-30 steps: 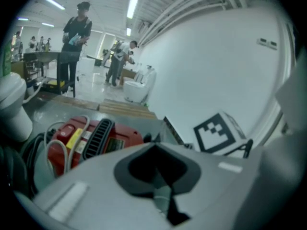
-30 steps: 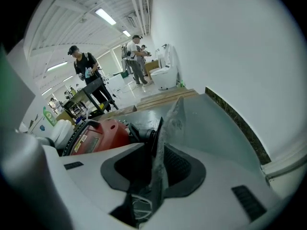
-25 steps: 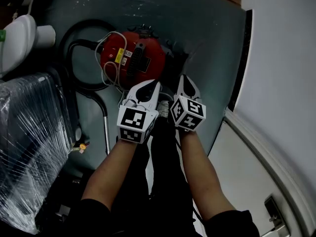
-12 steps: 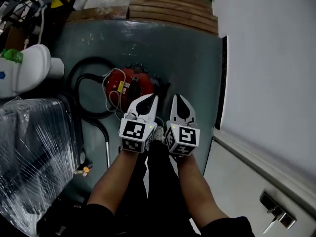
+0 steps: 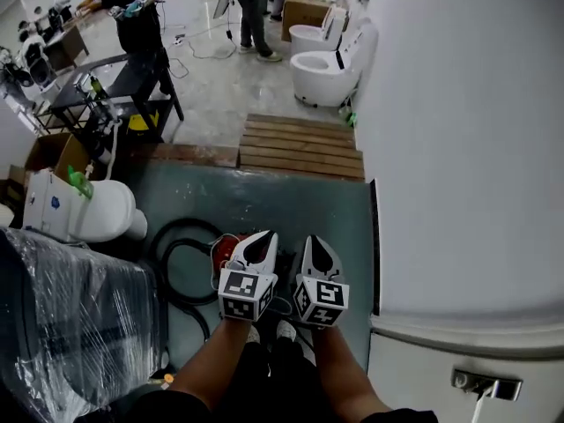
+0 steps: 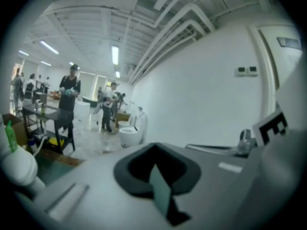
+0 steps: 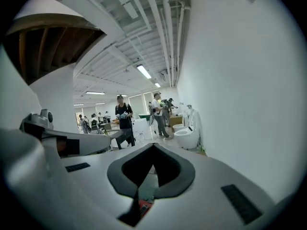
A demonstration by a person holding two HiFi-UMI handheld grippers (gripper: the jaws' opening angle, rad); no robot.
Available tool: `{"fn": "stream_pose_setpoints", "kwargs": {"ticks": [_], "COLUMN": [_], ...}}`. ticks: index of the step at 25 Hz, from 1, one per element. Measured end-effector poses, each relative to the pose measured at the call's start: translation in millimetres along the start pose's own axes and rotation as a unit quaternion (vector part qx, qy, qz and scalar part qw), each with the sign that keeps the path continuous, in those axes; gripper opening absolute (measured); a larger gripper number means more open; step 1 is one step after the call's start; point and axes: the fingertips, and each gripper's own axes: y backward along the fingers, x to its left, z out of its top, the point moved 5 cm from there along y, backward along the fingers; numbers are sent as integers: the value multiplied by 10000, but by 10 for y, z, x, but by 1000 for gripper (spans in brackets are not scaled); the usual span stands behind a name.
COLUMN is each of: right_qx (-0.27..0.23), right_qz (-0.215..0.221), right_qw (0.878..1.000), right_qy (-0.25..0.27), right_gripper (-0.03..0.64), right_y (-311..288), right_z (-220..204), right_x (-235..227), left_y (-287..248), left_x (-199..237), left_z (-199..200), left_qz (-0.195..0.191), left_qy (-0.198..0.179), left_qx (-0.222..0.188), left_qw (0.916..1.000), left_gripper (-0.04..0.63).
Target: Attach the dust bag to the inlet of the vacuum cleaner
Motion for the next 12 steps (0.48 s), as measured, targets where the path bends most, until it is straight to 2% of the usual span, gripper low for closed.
{"fn": "stream_pose_setpoints", "kwargs": {"ticks": [9, 12], "right_qx": [-596, -834], "right_qz": [257, 361], "right_qw": [9972, 9947], "right_qy": [374, 484], "right_gripper": [-3, -3], "right_y": [468, 517], "right_z": [1210, 1569], "right_x": [342, 376], "left_y": [545, 626], "left_x": [-273, -260], "left_z": [1172, 1467], "left_qz": [47, 105], "left_qy": [-351, -317], "left_qx": [-688, -884], "left_qw": [9970, 9955], "left_gripper": [-3, -3]}}
